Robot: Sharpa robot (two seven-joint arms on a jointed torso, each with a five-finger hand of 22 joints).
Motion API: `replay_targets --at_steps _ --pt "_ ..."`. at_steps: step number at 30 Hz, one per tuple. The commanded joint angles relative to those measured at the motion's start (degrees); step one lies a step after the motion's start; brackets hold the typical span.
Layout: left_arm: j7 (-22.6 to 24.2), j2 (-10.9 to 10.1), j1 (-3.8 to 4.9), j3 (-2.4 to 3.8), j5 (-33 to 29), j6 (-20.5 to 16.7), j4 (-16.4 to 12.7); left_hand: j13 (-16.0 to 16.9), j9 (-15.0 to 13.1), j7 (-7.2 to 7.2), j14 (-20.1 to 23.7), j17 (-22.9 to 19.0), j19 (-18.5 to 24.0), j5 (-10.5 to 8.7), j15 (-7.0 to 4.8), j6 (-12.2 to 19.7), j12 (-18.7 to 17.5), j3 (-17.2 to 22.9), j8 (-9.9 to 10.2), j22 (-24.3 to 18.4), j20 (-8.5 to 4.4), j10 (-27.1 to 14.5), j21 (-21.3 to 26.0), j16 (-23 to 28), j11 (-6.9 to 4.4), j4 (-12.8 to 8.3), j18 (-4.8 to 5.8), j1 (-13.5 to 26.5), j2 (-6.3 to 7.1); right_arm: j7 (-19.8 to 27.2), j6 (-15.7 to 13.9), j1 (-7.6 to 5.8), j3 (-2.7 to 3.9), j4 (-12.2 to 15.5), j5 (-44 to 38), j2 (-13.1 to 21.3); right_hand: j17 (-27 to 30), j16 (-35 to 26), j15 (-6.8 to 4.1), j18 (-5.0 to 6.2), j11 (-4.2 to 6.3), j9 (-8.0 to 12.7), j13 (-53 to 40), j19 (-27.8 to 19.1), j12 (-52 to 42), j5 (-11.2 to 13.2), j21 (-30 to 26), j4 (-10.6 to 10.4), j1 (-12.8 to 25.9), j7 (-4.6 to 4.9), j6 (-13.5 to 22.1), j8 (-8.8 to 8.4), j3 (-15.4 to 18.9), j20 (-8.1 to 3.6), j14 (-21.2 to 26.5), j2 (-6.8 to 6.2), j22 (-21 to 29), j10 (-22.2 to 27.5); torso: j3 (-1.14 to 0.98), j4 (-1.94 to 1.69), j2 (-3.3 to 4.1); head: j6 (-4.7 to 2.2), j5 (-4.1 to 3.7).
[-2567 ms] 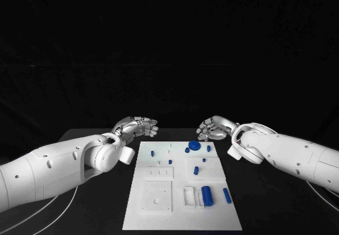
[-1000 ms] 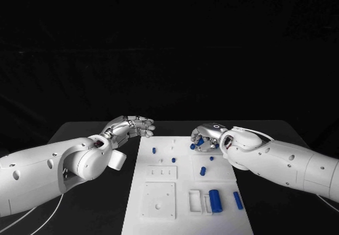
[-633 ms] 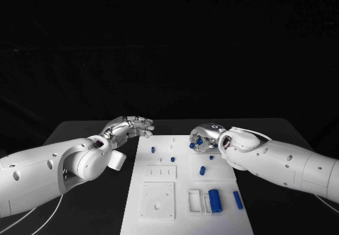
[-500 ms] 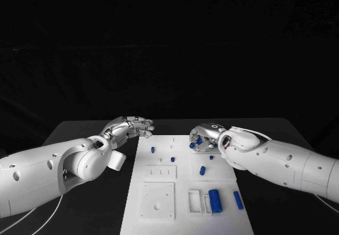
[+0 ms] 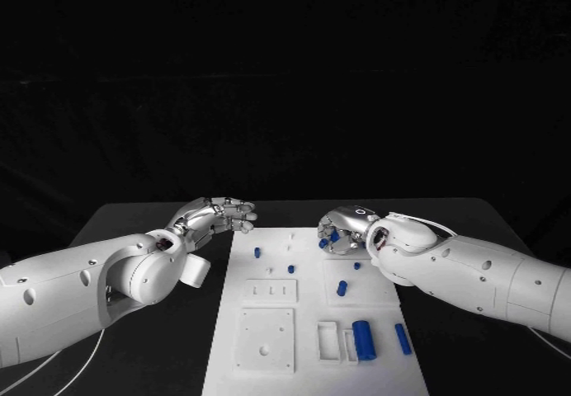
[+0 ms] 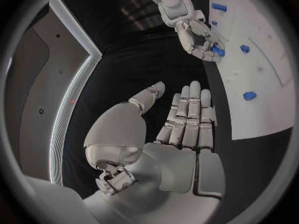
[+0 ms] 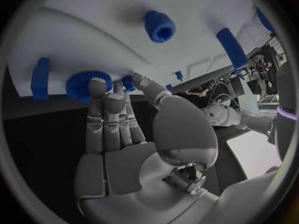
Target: Assemble the parts on the task board
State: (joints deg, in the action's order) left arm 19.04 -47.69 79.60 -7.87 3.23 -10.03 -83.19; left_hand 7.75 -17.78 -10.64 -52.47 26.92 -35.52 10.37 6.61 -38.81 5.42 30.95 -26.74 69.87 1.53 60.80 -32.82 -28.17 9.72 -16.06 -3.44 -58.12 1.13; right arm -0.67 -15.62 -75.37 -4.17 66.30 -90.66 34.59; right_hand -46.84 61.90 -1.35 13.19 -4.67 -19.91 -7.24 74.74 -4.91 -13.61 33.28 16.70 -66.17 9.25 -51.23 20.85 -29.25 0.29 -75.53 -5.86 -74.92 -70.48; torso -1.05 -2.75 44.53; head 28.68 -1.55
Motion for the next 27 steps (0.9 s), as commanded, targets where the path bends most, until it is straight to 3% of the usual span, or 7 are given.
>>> replay_targets --at_steps 1,7,12,20,21,23,27 --pt "0.56 0.14 0.14 0.05 0.16 -0.09 0.02 -0.08 -0.05 -1.52 0.11 0.01 0.34 0.13 0.34 0.28 -0.34 -0.3 0.37 -0.1 -0.23 -0.44 0.16 0.3 -0.01 -0.05 0.87 -0.07 0.52 -0.5 2.53 0.56 -0.39 0.16 -0.5 -0.11 0.19 0.32 -0.62 1.81 0.14 -0.1 -0.27 0.53 -0.22 0.37 0.43 0.0 0.84 -0.11 -0.59 0.35 -0.53 -0.47 -0.01 -0.04 -1.31 -0.54 0.09 -0.3 0.03 0.03 -0.23" --pt "0.48 0.19 0.15 0.05 0.16 -0.03 0.1 -0.08 -0.06 -1.52 0.11 0.01 0.34 0.13 0.34 0.28 -0.35 -0.29 0.38 -0.1 -0.23 -0.45 0.16 0.3 -0.01 -0.06 0.87 -0.08 0.51 -0.19 2.78 0.56 -0.39 0.25 -0.5 -0.13 0.29 0.45 -0.73 1.81 0.28 -0.21 -0.52 0.63 -0.34 0.85 0.66 -0.05 0.99 -0.26 -0.99 0.52 -0.92 -0.52 -0.03 0.22 -1.34 -0.91 0.04 -0.29 0.27 -0.07 -0.38" --pt "0.47 0.25 0.15 0.05 0.16 -0.02 0.28 -0.08 -0.07 -1.52 0.1 0.01 0.34 0.15 0.34 0.27 -0.37 -0.28 0.39 -0.1 -0.23 -0.45 0.16 0.32 -0.01 -0.07 0.87 -0.11 0.5 -0.22 2.91 0.56 -0.39 0.35 -0.49 -0.13 0.62 1.2 -1.47 1.81 0.98 -0.6 -1.79 0.9 -0.78 4.87 1.61 -0.25 1.6 -0.99 -2.8 1.05 -4.75 -0.47 -0.02 1.02 -1.34 -2.5 0.05 -0.31 0.39 -0.16 -0.48" --pt "0.38 0.4 0.15 0.05 0.15 -0.04 0.5 -0.08 -0.07 -1.52 0.1 0.02 0.34 0.15 0.34 0.28 -0.38 -0.28 0.39 -0.11 -0.23 -0.45 0.16 0.32 -0.01 -0.07 0.87 -0.11 0.5 -0.93 2.36 0.56 -0.39 0.76 -0.6 -0.2 0.68 1.3 -1.59 1.81 1.17 -0.68 -2.12 0.89 -1.0 5.52 1.75 -0.32 1.71 -1.1 -3.14 1.16 -5.47 -0.45 0.02 1.08 -1.33 -3.02 0.03 -0.34 0.59 -0.38 -0.62" --pt "0.39 0.4 0.15 0.05 0.15 -0.06 0.51 -0.08 -0.08 -1.52 0.1 0.02 0.34 0.15 0.34 0.28 -0.38 -0.27 0.4 -0.11 -0.23 -0.45 0.15 0.32 0.0 -0.07 0.87 -0.12 0.5 -1.24 2.04 0.56 -0.39 0.85 -0.66 -0.19 0.73 1.4 -2.23 1.78 1.59 -1.13 -2.81 0.8 -1.93 6.14 1.73 -0.81 0.87 -1.68 -4.7 1.99 -7.83 -0.44 0.03 1.9 -1.26 -4.74 0.02 -0.33 0.62 -0.4 -0.5" --pt "0.39 0.4 0.15 0.05 0.14 -0.03 0.53 -0.08 -0.09 -1.53 0.1 0.02 0.35 0.19 0.34 0.3 -0.41 -0.25 0.42 -0.11 -0.24 -0.46 0.15 0.34 0.0 -0.1 0.87 -0.16 0.5 -1.57 1.72 0.56 -0.39 0.99 -0.72 -0.14 0.8 1.44 -2.31 1.79 1.86 -1.25 -3.11 0.83 -2.07 6.3 1.79 -1.26 0.91 -1.81 -4.97 2.08 -9.12 -0.38 0.05 2.1 -1.24 -5.01 0.0 -0.31 0.63 -0.42 -0.51" --pt "0.18 0.34 0.15 0.05 0.11 -0.27 0.45 -0.08 -0.11 -1.54 0.09 0.03 0.35 0.24 0.34 0.32 -0.46 -0.22 0.46 -0.12 -0.25 -0.48 0.15 0.37 0.01 -0.13 0.87 -0.24 0.49 -2.83 0.22 0.56 -0.39 1.37 -0.2 -0.09 1.34 1.99 -2.59 1.81 2.18 -2.25 -5.59 1.07 -2.12 7.21 2.78 -1.66 3.02 -2.03 -5.29 2.08 -14.8 -0.56 0.06 0.88 -1.29 -5.18 -0.04 -0.28 0.68 -0.48 -0.55"
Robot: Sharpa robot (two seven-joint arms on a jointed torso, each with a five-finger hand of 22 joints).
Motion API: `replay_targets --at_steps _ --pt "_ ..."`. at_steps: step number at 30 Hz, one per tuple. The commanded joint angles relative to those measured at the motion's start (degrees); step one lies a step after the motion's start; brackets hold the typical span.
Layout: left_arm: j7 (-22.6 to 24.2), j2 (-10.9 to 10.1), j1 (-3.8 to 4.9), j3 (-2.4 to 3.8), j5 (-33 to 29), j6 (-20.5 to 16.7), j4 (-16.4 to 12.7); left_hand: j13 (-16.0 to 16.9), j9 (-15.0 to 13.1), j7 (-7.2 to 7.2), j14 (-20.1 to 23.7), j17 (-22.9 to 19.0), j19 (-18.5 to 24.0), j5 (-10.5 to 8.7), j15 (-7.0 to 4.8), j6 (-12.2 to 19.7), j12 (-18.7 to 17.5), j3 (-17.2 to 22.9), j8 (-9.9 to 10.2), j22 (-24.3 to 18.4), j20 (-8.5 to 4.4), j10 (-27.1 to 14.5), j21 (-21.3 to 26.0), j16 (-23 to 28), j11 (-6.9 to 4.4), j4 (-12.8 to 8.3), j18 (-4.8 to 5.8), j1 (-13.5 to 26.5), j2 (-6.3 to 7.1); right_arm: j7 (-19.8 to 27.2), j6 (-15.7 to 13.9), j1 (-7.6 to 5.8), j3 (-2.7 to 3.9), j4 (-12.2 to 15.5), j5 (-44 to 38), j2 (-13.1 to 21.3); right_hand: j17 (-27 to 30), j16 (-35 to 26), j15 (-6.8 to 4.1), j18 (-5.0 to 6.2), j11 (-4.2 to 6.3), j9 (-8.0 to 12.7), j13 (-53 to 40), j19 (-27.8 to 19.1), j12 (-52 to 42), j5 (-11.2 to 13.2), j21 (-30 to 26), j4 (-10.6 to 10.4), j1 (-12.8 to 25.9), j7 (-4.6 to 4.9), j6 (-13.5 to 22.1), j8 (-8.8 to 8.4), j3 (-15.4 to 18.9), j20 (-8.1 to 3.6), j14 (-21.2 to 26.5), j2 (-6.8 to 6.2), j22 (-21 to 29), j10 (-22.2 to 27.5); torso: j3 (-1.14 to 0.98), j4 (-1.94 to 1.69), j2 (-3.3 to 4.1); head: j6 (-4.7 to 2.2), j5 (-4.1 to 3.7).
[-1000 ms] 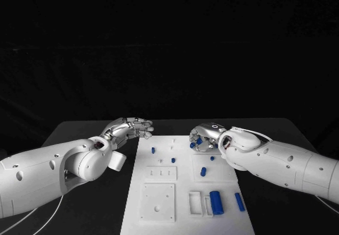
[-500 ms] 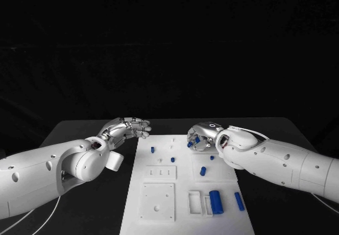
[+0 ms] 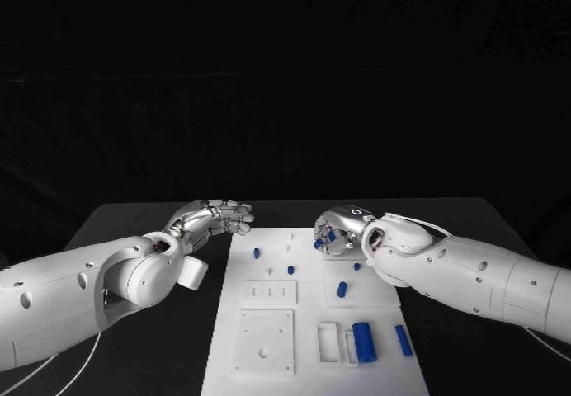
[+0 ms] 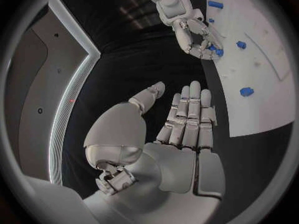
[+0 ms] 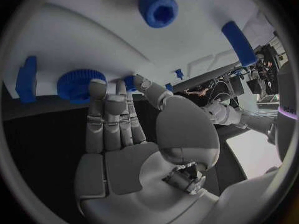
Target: Assemble the parts on the task board
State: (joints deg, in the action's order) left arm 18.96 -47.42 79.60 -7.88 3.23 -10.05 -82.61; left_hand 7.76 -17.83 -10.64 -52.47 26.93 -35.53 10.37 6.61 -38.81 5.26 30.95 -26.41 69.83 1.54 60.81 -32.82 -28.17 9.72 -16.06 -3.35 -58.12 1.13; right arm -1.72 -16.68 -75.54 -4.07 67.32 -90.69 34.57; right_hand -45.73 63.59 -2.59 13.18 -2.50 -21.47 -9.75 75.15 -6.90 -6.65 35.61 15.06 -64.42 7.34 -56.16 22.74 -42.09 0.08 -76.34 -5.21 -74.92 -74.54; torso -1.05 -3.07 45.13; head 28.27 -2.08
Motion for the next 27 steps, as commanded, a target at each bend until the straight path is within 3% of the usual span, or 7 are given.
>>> replay_targets --at_steps 1,11,18,27 --pt "0.24 0.08 0.15 0.05 0.1 -0.18 -0.1 -0.08 -0.06 -1.54 0.09 0.03 0.35 0.25 0.34 0.33 -0.31 -0.22 0.14 -0.08 -0.25 -0.49 0.15 0.37 0.02 -0.14 0.79 -0.24 0.5 -2.12 1.02 0.73 -0.49 0.48 -0.17 -0.03 0.35 0.39 -1.38 1.82 0.04 -0.96 -3.64 0.63 -0.13 -0.09 0.61 0.11 1.68 -0.14 -0.42 0.23 -2.47 -0.38 0.89 0.23 -1.27 -1.14 -0.06 0.07 0.11 -0.13 0.01" --pt "0.07 0.25 0.14 0.04 0.05 -0.52 0.11 -0.08 -0.1 -1.62 0.03 0.08 0.33 0.43 0.33 0.53 -0.47 -0.18 0.33 -0.11 -0.26 -0.54 0.11 0.45 0.07 -0.2 0.8 -0.41 0.52 -3.36 -2.62 0.74 -0.28 1.17 -0.18 -0.05 0.87 0.84 -1.58 1.82 0.23 -2.07 -5.93 0.65 -0.16 0.43 1.23 0.68 2.28 -0.37 -0.79 0.38 -4.6 -0.59 0.92 -0.16 -1.19 -1.28 -0.15 0.0 0.23 -0.48 0.12" --pt "0.5 0.26 0.14 0.04 0.03 -0.98 0.24 -0.05 -0.17 -1.62 -0.04 0.12 0.3 0.57 0.31 0.48 -0.5 -0.11 0.34 -0.12 -0.28 -0.47 0.08 0.46 0.06 -0.23 0.79 -0.55 0.45 -4.12 -4.29 0.74 1.16 2.11 -0.34 0.1 1.12 1.18 -1.72 1.82 0.38 -2.72 -7.21 0.76 -0.16 1.75 1.57 0.95 2.14 -0.52 -1.1 0.45 -5.65 -0.74 0.92 -0.59 -1.16 -1.45 -0.17 0.12 0.31 -0.67 0.25" --pt "0.42 0.42 0.14 0.04 -0.01 -1.34 0.22 -0.01 -0.26 -1.6 -0.11 0.16 0.27 0.72 0.29 0.39 -0.53 -0.06 0.34 -0.14 -0.3 -0.37 0.04 0.49 0.03 -0.27 0.79 -0.7 0.42 -5.55 -5.12 0.74 1.72 3.84 -3.04 -0.16 1.22 1.34 -1.78 1.82 0.44 -2.99 -7.74 0.85 -0.16 1.9 1.73 0.94 2.12 -0.59 -1.26 0.47 -5.98 -0.79 0.9 -0.81 -1.16 -1.53 -0.14 0.08 0.4 -0.93 0.33"
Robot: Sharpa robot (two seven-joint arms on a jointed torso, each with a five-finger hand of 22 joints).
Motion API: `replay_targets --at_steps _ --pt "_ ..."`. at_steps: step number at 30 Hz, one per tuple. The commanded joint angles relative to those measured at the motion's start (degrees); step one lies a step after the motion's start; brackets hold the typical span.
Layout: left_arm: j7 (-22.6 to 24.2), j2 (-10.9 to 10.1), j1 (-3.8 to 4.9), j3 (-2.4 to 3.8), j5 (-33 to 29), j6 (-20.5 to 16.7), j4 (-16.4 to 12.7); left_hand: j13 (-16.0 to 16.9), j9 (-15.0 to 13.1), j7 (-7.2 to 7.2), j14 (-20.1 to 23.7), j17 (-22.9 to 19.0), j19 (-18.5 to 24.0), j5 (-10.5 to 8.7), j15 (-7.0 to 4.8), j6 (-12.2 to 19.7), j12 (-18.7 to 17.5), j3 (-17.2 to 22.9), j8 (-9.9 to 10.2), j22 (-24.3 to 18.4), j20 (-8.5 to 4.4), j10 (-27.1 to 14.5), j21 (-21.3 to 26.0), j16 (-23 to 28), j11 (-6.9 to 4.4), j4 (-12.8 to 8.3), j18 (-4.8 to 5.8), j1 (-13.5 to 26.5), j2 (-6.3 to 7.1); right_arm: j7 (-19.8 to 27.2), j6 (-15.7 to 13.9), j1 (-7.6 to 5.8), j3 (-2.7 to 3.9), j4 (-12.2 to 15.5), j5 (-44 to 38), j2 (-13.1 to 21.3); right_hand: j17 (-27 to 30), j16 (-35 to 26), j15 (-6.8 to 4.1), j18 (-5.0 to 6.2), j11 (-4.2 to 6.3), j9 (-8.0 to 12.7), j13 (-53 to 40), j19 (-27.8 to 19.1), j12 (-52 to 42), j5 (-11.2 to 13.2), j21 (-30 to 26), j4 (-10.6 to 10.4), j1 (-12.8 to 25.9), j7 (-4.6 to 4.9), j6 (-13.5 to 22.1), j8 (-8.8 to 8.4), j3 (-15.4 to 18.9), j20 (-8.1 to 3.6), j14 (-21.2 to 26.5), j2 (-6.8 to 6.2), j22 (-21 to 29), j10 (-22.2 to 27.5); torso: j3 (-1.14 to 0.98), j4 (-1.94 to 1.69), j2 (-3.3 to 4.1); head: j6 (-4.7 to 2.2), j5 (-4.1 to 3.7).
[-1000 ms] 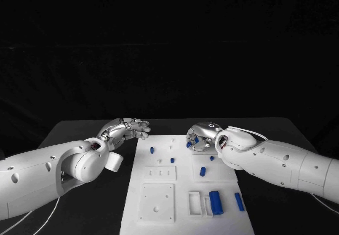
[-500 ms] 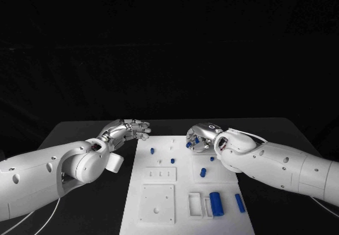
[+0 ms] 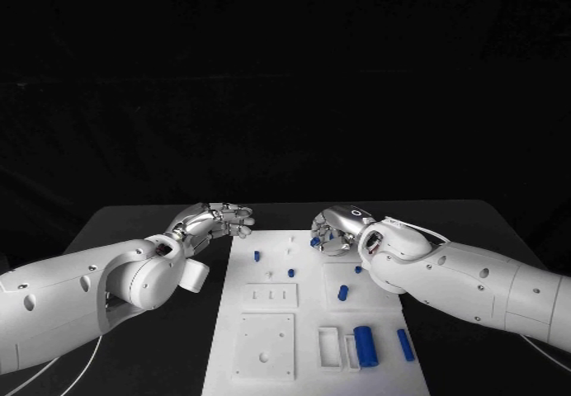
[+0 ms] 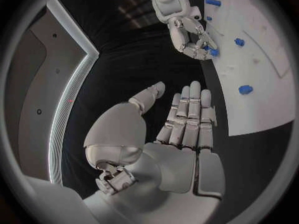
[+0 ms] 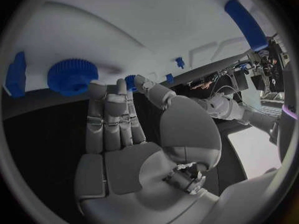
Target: Assemble the parts on the task board
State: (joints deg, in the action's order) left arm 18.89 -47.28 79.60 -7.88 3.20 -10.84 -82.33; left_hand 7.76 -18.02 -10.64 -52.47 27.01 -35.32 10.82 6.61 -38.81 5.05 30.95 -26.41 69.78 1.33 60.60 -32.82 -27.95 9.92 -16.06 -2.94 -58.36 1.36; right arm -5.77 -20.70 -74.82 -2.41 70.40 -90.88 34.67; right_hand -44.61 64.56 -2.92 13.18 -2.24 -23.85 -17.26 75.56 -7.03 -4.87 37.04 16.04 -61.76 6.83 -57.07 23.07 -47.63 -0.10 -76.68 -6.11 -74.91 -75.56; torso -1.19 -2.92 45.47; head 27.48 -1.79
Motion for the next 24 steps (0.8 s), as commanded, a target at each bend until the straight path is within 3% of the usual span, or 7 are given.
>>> replay_targets --at_steps 1,8,17,24 --pt "0.42 0.33 0.14 0.05 0.02 -0.67 -0.04 -0.01 -0.07 -1.6 -0.12 0.08 0.05 0.28 0.28 0.39 -0.32 -0.06 0.35 -0.09 -0.09 -0.16 0.04 0.27 -0.17 -0.27 0.38 -0.48 0.19 -1.71 -1.16 0.02 0.06 0.92 -3.05 -0.36 0.11 0.39 -1.46 1.82 0.18 -0.63 -0.29 0.45 -0.03 0.14 0.32 -0.05 -0.55 -0.08 -0.35 0.13 -0.48 -0.62 1.23 0.06 -1.16 -0.52 0.01 -0.08 0.07 -0.15 0.04" --pt "0.63 0.65 0.14 0.05 -0.01 -0.44 0.05 0.01 -0.11 -1.59 -0.16 0.11 0.03 0.34 0.27 0.36 -0.35 -0.04 0.36 -0.1 -0.1 -0.14 0.01 0.29 -0.18 -0.27 0.38 -0.55 0.15 -2.32 -1.16 0.0 0.15 0.63 -5.26 -1.84 0.29 0.7 -1.51 1.82 0.23 -1.05 -1.18 0.58 0.09 0.66 0.55 -0.42 -0.65 -0.15 -0.5 0.05 -1.29 -0.69 1.2 -0.45 -1.12 -0.55 0.03 -0.23 0.17 -0.33 0.1" --pt "0.39 0.81 0.14 0.05 -0.08 0.03 0.06 0.31 -0.56 -1.26 -0.19 0.22 0.15 0.4 0.3 -0.61 -0.09 -0.1 0.03 -0.16 -0.08 0.9 -0.03 0.52 -0.56 -0.17 0.49 -0.54 -0.15 -4.06 -1.47 -0.01 0.17 -1.39 -6.51 -4.27 0.42 0.87 -1.53 1.82 0.25 -1.32 -1.75 0.61 0.2 0.66 0.68 -0.85 -0.6 -0.17 -0.56 -0.04 -1.81 -0.71 1.22 -0.78 -1.1 -0.54 0.09 -0.16 0.2 -0.45 0.23" --pt "0.36 0.93 0.14 0.05 -0.08 -0.18 0.09 0.38 -0.66 -1.17 -0.13 0.24 0.22 0.39 0.33 -0.8 -0.08 -0.14 0.0 -0.18 -0.07 1.13 -0.03 0.64 -0.65 -0.17 0.52 -0.5 -0.21 -4.96 -3.25 -0.03 0.26 -2.08 -7.05 -5.09 0.6 1.08 -1.55 1.82 0.27 -1.64 -2.44 0.64 0.36 1.15 0.81 -1.38 -0.72 -0.2 -0.64 -0.18 -2.61 -0.75 1.25 -1.29 -1.08 -0.52 0.02 -0.13 0.23 -0.12 0.46"
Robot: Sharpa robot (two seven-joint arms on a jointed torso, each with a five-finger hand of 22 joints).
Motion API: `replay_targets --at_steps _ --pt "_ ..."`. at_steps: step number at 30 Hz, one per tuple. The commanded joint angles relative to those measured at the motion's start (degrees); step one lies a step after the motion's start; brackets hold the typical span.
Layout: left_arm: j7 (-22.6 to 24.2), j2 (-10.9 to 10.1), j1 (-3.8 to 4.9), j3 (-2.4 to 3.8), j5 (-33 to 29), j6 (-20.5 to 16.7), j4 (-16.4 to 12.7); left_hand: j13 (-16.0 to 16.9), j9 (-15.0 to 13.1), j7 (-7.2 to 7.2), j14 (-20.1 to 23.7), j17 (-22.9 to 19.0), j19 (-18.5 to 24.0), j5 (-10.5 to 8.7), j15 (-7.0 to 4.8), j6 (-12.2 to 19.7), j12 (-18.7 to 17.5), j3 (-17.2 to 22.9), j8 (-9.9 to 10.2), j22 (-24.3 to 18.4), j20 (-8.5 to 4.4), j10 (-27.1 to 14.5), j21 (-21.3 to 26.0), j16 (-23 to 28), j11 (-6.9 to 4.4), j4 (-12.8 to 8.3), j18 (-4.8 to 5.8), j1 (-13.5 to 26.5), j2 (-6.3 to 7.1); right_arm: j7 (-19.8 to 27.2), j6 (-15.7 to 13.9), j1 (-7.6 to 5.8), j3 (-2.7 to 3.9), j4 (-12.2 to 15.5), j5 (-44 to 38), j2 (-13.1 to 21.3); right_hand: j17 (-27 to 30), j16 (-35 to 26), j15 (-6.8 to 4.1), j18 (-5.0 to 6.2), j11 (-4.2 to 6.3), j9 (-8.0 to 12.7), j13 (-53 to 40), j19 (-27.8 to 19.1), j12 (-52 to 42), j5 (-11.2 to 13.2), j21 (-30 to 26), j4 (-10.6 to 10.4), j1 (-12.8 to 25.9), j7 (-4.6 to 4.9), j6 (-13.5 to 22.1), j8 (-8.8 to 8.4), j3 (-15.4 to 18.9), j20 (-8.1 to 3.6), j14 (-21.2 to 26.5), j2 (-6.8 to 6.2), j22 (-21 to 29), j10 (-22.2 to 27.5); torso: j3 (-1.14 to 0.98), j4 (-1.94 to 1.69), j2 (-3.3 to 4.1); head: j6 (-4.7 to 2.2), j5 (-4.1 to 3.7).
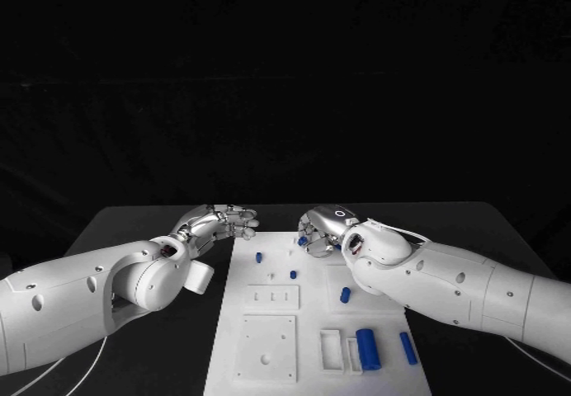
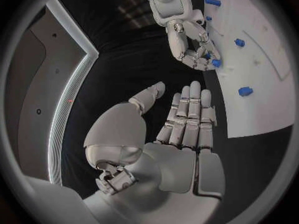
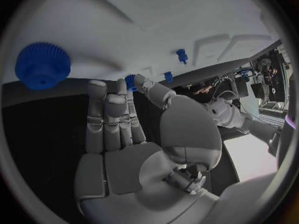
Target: Assemble the parts on the task board
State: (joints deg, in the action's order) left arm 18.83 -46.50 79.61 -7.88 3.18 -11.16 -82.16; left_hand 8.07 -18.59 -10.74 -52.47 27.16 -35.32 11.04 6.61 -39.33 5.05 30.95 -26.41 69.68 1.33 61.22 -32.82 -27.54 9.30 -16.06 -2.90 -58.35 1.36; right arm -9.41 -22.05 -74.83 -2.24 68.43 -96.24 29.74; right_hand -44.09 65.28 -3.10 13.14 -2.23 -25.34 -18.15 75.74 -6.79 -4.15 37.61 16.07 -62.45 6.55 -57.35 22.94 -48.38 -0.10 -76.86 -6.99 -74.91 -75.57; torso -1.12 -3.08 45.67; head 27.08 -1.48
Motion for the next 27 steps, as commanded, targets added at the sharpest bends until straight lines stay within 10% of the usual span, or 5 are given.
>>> replay_targets --at_steps 1,27 --pt "0.41 0.16 0.14 0.05 -0.06 0.12 -0.05 0.08 -0.09 -1.07 -0.12 0.09 0.23 0.17 0.33 -0.28 -0.08 -0.14 0.01 -0.07 -0.07 0.51 -0.04 0.23 -0.04 -0.17 0.48 -0.5 -0.21 -1.37 -2.2 -0.04 0.11 -0.15 -1.71 -0.24 0.09 0.38 -1.36 1.86 0.27 -0.18 -1.59 0.47 0.13 0.45 0.24 -1.46 -0.04 0.08 -0.37 -0.05 -1.91 -0.75 1.44 -0.43 -1.08 -0.52 -0.08 0.07 0.03 0.32 0.15" --pt "0.36 0.68 0.2 0.06 -0.06 0.05 0.03 0.09 -0.15 -1.07 -0.07 0.12 0.3 0.19 0.35 -0.24 -0.24 -0.16 0.16 -0.1 -0.07 0.49 -0.05 0.38 -0.02 -0.25 0.49 -0.56 -0.11 -1.46 -3.28 -0.12 0.31 -3.11 -2.22 -3.49 0.24 0.69 -1.4 1.86 0.3 -0.55 -2.36 0.62 0.33 0.59 0.41 -2.03 -0.22 0.04 -0.47 -0.19 -2.55 -0.83 1.44 -0.95 -1.04 -0.53 -0.12 0.11 0.14 0.52 0.98"
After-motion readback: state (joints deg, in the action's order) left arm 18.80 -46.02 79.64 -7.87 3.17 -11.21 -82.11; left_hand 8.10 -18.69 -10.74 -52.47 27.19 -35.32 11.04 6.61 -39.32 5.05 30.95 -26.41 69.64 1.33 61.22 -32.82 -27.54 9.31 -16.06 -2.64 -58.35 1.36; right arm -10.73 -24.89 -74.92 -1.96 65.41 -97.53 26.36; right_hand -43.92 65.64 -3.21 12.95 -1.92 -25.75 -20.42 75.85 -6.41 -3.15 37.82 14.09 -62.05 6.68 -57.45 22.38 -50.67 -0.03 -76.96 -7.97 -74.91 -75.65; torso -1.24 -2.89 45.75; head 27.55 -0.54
